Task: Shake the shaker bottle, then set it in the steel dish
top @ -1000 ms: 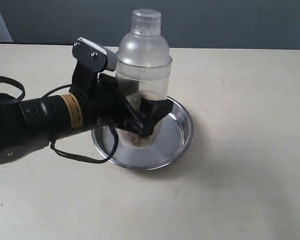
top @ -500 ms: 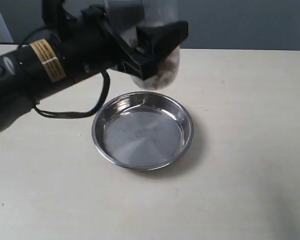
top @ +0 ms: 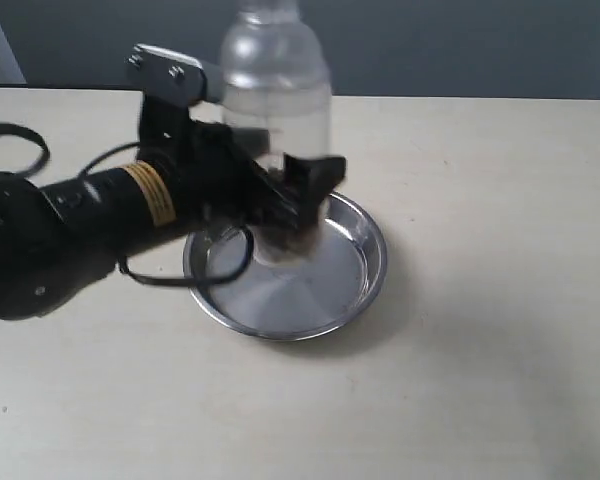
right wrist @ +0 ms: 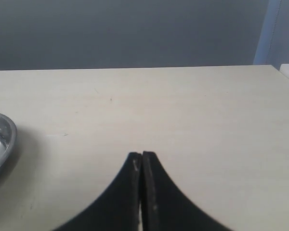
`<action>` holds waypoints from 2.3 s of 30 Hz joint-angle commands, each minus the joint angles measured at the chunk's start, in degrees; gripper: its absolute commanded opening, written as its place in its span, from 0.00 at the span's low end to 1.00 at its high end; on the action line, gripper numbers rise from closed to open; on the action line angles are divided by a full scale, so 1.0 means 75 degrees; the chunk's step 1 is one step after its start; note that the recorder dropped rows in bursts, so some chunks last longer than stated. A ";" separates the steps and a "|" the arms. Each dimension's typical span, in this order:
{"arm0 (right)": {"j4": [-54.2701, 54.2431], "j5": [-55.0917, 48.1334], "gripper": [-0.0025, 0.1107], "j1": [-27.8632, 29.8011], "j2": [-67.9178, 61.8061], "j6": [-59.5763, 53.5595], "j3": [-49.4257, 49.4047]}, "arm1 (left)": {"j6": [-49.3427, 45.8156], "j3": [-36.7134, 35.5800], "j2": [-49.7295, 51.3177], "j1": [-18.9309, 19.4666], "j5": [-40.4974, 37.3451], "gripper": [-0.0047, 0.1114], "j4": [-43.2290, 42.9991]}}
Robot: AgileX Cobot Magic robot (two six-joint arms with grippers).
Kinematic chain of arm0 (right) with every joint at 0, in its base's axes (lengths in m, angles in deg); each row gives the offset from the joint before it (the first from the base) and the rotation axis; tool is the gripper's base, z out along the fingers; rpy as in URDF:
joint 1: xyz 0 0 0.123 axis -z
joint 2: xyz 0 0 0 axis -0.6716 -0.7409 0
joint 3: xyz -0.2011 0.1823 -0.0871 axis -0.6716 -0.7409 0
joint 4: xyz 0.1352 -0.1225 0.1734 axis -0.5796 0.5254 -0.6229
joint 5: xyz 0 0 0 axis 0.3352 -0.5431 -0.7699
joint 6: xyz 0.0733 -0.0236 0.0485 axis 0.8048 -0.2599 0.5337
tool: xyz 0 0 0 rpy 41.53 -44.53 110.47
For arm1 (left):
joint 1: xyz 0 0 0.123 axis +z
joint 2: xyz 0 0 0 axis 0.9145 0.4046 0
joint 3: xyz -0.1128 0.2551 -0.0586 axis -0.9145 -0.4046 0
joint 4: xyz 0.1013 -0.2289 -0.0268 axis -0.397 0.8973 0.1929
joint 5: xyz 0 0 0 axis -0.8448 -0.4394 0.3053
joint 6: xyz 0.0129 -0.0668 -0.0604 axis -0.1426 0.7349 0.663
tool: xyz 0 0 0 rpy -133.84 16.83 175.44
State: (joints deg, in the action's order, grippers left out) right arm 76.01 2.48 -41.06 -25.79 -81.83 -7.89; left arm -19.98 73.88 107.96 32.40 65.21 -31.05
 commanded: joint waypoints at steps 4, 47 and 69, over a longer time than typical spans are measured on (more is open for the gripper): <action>0.0009 0.0089 0.02 0.0007 0.0029 -0.0016 -0.0009 | -0.4178 0.0173 0.0074 -0.0626 0.0216 0.04 0.5966; 0.0009 0.0089 0.02 0.0007 0.0029 -0.0016 -0.0009 | -0.3206 0.0601 -0.1191 -0.0996 0.0546 0.04 0.2815; 0.0009 0.0089 0.02 0.0007 0.0029 -0.0016 -0.0009 | -0.1492 -0.0389 -0.0021 -0.1010 0.0180 0.04 0.2014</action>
State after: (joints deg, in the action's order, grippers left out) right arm 76.01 2.48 -41.06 -25.79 -81.95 -7.89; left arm -31.86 70.53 108.55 24.99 62.18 -15.39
